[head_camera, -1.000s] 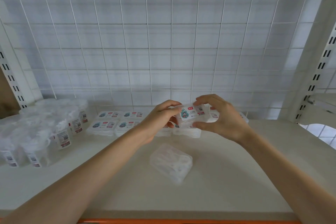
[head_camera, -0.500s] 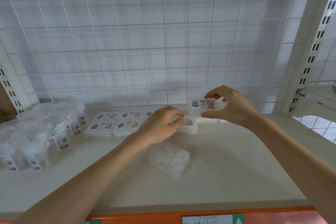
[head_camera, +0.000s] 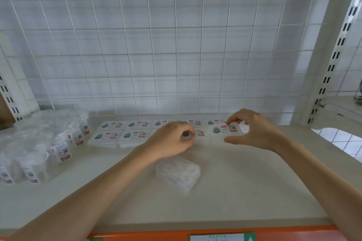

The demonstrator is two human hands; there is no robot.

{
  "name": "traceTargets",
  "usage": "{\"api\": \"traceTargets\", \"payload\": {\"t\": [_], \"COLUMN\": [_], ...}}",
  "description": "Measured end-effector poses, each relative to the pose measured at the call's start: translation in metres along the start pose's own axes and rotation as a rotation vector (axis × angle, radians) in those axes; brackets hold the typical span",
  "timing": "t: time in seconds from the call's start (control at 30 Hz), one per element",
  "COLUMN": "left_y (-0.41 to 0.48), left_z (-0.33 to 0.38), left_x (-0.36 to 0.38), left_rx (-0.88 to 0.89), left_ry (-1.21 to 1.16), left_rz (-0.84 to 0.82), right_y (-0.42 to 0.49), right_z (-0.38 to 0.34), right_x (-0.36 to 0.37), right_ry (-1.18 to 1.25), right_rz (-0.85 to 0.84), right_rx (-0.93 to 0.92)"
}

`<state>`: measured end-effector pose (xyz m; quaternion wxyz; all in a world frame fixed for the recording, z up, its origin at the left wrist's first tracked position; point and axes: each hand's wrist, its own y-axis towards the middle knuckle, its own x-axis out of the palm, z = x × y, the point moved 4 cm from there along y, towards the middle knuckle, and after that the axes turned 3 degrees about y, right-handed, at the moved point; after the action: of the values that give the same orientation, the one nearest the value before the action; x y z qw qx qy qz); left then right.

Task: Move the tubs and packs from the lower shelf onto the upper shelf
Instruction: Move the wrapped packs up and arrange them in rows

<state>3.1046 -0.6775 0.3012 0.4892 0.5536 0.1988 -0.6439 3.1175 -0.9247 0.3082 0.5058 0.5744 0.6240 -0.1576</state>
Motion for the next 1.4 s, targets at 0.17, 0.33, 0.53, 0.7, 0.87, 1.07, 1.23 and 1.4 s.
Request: {"api": "traceTargets", "payload": {"t": [0.17, 0.33, 0.53, 0.7, 0.87, 1.07, 1.23, 1.4], "left_y": [0.001, 0.001, 0.0, 0.001, 0.001, 0.001, 0.0, -0.01], "left_z": [0.0, 0.0, 0.0, -0.001, -0.002, -0.002, 0.001, 0.005], "left_x": [0.001, 0.001, 0.002, 0.003, 0.003, -0.003, -0.015, -0.04], "left_rx": [0.015, 0.022, 0.02, 0.025, 0.019, 0.05, 0.064, 0.067], "left_ry": [0.029, 0.044, 0.06, 0.071, 0.06, 0.088, -0.05, -0.139], "left_rz": [0.007, -0.009, -0.024, -0.028, -0.052, -0.099, -0.075, -0.012], "right_y": [0.001, -0.001, -0.003, -0.004, -0.004, -0.005, -0.006, -0.01], "right_z": [0.007, 0.013, 0.007, 0.003, 0.001, 0.001, -0.009, -0.057], "right_x": [0.006, 0.01, 0.013, 0.015, 0.017, 0.02, 0.015, 0.011], "right_ry": [0.008, 0.009, -0.035, -0.047, -0.065, -0.077, -0.065, 0.094], "right_rz": [-0.021, -0.038, -0.056, -0.064, -0.077, -0.09, 0.022, 0.039], "right_rx": [0.033, 0.078, 0.08, 0.064, 0.055, 0.026, -0.051, -0.152]}}
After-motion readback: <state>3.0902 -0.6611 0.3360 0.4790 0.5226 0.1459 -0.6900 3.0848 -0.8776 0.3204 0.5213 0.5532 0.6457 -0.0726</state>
